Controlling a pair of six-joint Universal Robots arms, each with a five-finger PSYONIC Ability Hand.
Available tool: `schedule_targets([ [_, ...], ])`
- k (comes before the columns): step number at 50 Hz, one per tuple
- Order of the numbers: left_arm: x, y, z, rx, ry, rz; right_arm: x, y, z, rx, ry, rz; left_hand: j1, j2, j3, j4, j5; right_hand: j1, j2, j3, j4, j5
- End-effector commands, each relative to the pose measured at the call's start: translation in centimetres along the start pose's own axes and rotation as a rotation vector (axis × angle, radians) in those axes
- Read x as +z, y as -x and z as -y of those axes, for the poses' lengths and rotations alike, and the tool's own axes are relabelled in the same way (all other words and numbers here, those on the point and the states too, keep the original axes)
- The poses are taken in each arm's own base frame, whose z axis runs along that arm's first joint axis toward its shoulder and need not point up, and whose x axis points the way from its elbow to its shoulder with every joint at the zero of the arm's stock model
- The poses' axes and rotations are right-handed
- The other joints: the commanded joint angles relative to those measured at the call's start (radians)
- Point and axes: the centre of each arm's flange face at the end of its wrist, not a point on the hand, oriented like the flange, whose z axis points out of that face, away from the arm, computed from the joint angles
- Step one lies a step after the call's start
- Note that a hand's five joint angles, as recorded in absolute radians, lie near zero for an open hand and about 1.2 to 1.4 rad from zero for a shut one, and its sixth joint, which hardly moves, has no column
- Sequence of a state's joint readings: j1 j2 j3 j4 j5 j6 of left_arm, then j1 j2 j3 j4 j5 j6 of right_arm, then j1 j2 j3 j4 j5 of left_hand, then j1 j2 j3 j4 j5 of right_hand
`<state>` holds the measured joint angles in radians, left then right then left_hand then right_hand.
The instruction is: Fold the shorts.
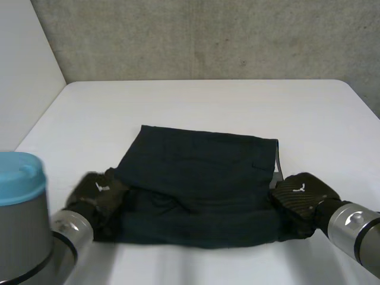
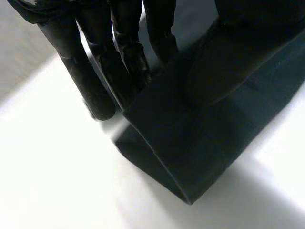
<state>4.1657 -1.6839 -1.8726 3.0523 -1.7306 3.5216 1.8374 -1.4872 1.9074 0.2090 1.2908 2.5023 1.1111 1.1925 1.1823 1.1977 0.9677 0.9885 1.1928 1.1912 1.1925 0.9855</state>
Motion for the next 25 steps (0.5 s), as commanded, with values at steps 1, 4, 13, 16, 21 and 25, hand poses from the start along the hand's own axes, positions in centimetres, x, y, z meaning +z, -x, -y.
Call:
schedule_targets([
  [1, -4.4, 1.4, 2.0, -0.01, -0.123, 0.051, -2.8, -0.5, 1.5, -0.043, -0.043, -0.047, 0.285, 0.204, 0.214, 0.199, 0.254, 0.408, 0.203, 0.205, 0.204, 0.236],
  [4, -6.5, 1.4, 1.6, 0.011, -0.104, 0.033, -4.5, -0.5, 1.5, -0.091, -0.004, -0.032, 0.285, 0.204, 0.214, 0.199, 0.254, 0.408, 0.203, 0.205, 0.204, 0.236],
  [13, -9.7, -0.2, -0.7, 0.249, -0.001, -0.121, -6.9, -0.5, -1.1, -0.246, 0.224, 0.094, 0.285, 0.204, 0.214, 0.199, 0.254, 0.408, 0.203, 0.205, 0.204, 0.236],
  [16, -8.0, 0.1, 0.5, 0.239, -0.077, -0.097, -6.1, -1.4, -1.0, -0.258, 0.189, 0.077, 0.285, 0.204, 0.214, 0.199, 0.254, 0.408, 0.203, 0.205, 0.204, 0.236],
  [21, -3.0, 0.2, 2.4, 0.221, -0.169, -0.024, -2.9, -2.9, -0.6, -0.151, 0.12, 0.077, 0.285, 0.204, 0.214, 0.199, 0.254, 0.408, 0.203, 0.205, 0.204, 0.236],
  [25, 0.8, 0.3, 4.3, 0.205, -0.252, 0.037, -0.6, -4.4, 0.6, -0.07, 0.064, 0.01, 0.285, 0.204, 0.214, 0.199, 0.254, 0.408, 0.203, 0.205, 0.204, 0.236],
])
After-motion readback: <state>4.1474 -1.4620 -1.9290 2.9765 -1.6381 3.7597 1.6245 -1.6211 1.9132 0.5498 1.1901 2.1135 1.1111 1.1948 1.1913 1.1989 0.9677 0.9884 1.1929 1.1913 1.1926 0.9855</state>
